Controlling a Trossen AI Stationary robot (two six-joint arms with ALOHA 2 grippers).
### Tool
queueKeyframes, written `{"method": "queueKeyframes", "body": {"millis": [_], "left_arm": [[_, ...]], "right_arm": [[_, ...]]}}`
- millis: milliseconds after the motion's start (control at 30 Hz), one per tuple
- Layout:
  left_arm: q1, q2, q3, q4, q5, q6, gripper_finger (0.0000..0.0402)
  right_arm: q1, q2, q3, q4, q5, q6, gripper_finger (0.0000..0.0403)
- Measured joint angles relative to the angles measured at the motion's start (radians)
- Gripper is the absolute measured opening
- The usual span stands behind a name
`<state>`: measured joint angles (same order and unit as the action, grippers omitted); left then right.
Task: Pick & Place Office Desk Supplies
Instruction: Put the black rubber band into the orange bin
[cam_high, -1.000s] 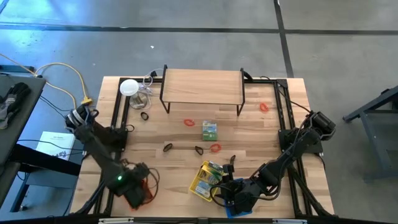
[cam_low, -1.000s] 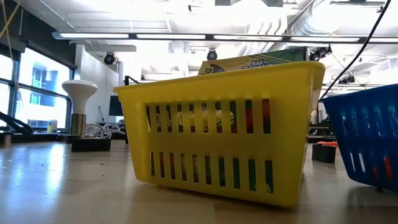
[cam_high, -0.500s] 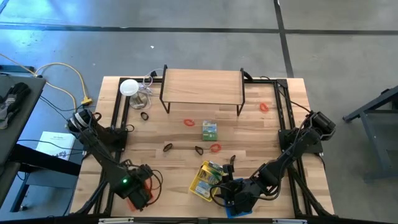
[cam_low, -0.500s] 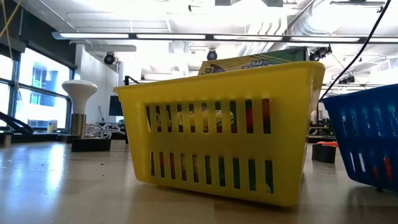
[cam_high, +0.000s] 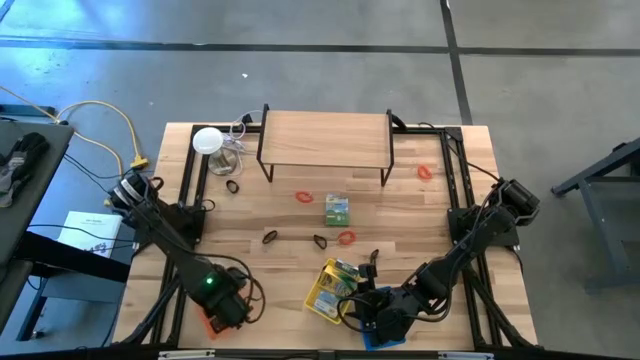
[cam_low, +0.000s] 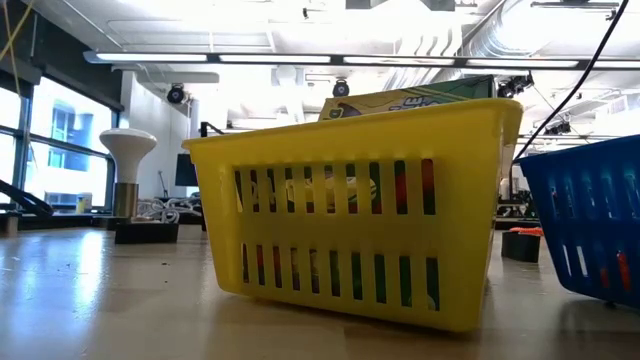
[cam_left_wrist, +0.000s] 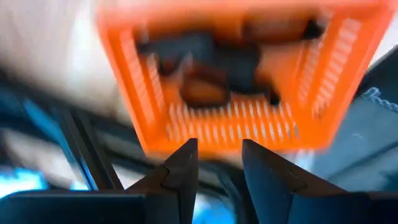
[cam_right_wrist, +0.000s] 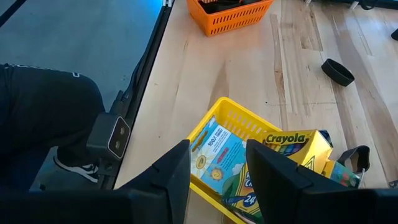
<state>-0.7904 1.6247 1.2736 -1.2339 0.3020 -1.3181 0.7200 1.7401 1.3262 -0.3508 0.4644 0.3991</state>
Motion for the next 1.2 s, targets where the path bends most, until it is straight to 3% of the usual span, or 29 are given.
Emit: {"method": "queueKeyframes", "body": {"millis": [100,200,300,367,400,533,700,867,1067,1200], "left_arm": [[0.04,-0.014,0.0,0.002,-0.252,0.2,0.0117],[0.089,-0.014,0.0,0.003,-0.613,0.404,0.0117],[0.135,-0.006,0.0,-0.001,-0.938,0.439,0.0117],[0.175,-0.001,-0.006,0.002,-1.04,0.42,0.0117],[0.2,-0.001,-0.014,0.004,-1.029,0.424,0.0117],[0.332,0.001,-0.092,0.043,-0.818,0.536,0.0117],[0.479,0.001,-0.206,0.179,-0.748,0.664,0.0117],[0.573,0.001,-0.259,0.355,-0.556,0.761,0.0117],[0.607,0.001,-0.263,0.412,-0.462,0.767,0.0117],[0.621,0.001,-0.263,0.409,-0.453,0.745,0.0117]], "right_arm": [[0.0,0.0,0.0,0.002,0.0,0.0,0.0144],[0.0,0.0,0.0,0.003,0.0,0.0,0.0144],[0.0,0.0,0.0,0.003,0.0,0.0,0.0144],[0.0,0.0,0.0,0.003,0.0,0.0,0.0144],[0.0,0.0,0.0,0.002,0.0,0.0,0.0144],[0.0,0.0,-0.002,0.001,0.0,0.0,0.0144],[0.0,0.001,-0.043,0.019,-0.001,0.003,0.0144],[-0.007,0.001,-0.057,0.026,0.0,0.02,0.0144],[-0.014,0.001,-0.057,0.026,0.0,0.016,0.0144],[-0.015,0.001,-0.057,0.026,0.0,0.016,0.0144]]}}
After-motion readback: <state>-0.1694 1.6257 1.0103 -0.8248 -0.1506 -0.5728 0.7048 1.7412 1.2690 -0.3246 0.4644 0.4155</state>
